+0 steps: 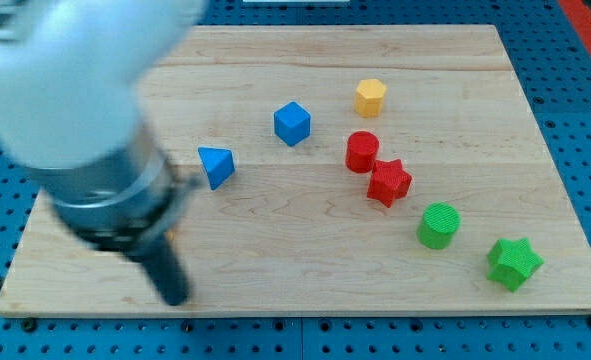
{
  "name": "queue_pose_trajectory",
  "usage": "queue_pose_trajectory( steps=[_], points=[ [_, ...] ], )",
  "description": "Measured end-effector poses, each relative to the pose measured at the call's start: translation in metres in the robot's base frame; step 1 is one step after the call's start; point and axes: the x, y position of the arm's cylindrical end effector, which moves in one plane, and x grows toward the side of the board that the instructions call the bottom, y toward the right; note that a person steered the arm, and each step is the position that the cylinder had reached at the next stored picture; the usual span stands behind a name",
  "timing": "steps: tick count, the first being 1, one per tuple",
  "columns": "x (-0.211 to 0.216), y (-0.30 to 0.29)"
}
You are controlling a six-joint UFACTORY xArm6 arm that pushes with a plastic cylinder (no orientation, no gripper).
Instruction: Slide the green circle along with red star towards bottom center
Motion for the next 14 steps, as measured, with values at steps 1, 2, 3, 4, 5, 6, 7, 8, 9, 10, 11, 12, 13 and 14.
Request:
queue_pose_trajectory(
  steps=[1,2,3,4,5,6,7,8,9,10,11,12,13,14],
  points=[
    [-0.003,0.094],
    [-0.012,0.147],
    [-0.031,0.194],
    [-0.032,0.203],
    [-0.036,0.209],
    [-0.051,0.221],
    [-0.059,0.242],
    [-0.062,0.263],
    [-0.078,0.268],
    [-0.108,0.268],
    [-0.13,0.286],
    [-0.145,0.312],
    [-0.155,0.291],
    [-0.166,0.254]
  ],
)
